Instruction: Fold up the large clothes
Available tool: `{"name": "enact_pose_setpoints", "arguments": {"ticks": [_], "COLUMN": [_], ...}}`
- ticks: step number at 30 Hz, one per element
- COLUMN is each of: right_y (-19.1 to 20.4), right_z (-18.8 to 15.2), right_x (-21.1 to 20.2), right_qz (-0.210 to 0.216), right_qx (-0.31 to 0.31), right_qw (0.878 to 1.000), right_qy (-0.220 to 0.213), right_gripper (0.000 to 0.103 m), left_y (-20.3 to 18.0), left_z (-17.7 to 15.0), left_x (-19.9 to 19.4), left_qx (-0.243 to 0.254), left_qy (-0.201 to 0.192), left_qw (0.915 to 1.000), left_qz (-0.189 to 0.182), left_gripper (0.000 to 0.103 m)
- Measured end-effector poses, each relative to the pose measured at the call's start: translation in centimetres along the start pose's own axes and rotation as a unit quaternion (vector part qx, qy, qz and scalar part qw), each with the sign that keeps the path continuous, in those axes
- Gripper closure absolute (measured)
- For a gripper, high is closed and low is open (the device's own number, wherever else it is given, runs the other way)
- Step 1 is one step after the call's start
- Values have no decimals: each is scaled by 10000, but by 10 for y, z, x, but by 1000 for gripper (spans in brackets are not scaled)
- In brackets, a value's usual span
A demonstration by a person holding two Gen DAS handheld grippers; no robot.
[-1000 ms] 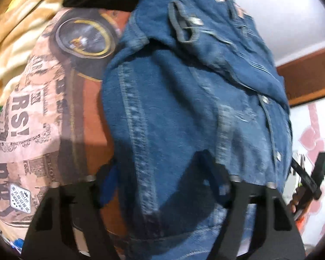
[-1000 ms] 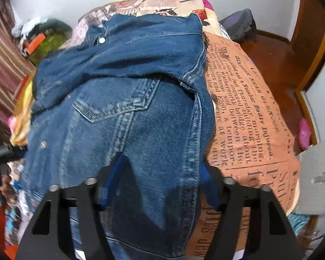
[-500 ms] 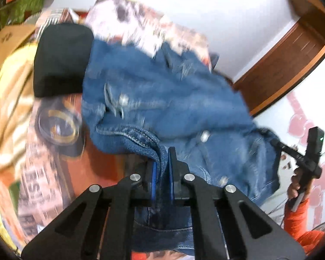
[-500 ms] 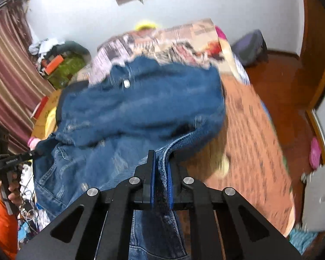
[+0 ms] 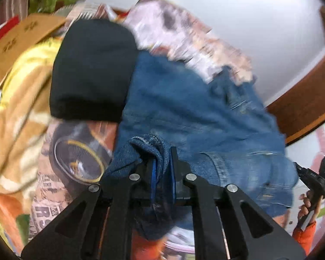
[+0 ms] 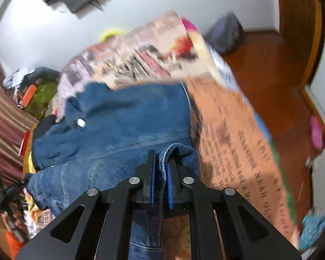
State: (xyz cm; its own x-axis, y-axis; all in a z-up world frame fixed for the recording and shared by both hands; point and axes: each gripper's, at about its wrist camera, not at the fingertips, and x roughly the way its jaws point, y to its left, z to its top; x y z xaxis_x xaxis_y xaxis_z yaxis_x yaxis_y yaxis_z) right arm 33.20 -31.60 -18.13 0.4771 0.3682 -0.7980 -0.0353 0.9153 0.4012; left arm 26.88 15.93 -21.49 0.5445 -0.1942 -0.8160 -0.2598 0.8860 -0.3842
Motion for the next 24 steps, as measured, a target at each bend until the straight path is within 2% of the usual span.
{"name": "enact_pose_setpoints", "arguments": {"ticks": [3, 7, 9, 10, 12, 14, 16, 17, 18, 21, 24], "right_y": [-6, 10, 19, 29, 40, 48, 56, 58, 61, 63, 58], "right_z": [-6, -9, -8, -12, -16, -23, -33, -37, -42, -56, -63], "right_x": [3, -14, -17, -24, -30, -38, -48, -50, -52, -54, -46], "right_qz": [134, -163, -434, -663, -945, -990, -980, -954, -927, -856, -676], "right_qx": [150, -286, -615, -876, -1271, -1549, -1735, -1771, -1813, -1826, -1619], "right_qw": [9998, 9995, 9972, 9939, 9874, 9829, 9798, 9794, 9789, 9794, 9844], "right_qy": [78, -12, -52, -88, -54, -44, -145, -176, -166, -82, 117], "right_gripper": [95, 94, 92, 89, 81, 60, 49, 44, 42, 41, 41], "left_y": [6, 3, 2, 2, 5, 7, 8, 7, 6, 4, 3], "left_z": [-6, -11, -11, -12, -16, -21, -26, -29, -31, -43, -56], "left_x": [19, 17, 9, 5, -8, -19, -27, -31, -34, -38, -37], "left_qx": [-67, 119, 176, 166, 86, 58, 73, 108, 160, 417, 498], "left_qy": [215, 289, 297, 281, 222, 187, 178, 175, 174, 246, 392], "left_qw": [9997, 9994, 9994, 9995, 9995, 9993, 9991, 9991, 9992, 9988, 9980], "left_qz": [58, 119, 95, 26, -222, -320, -365, -361, -319, 33, -25], "left_gripper": [88, 85, 71, 67, 52, 47, 44, 39, 35, 34, 34]}}
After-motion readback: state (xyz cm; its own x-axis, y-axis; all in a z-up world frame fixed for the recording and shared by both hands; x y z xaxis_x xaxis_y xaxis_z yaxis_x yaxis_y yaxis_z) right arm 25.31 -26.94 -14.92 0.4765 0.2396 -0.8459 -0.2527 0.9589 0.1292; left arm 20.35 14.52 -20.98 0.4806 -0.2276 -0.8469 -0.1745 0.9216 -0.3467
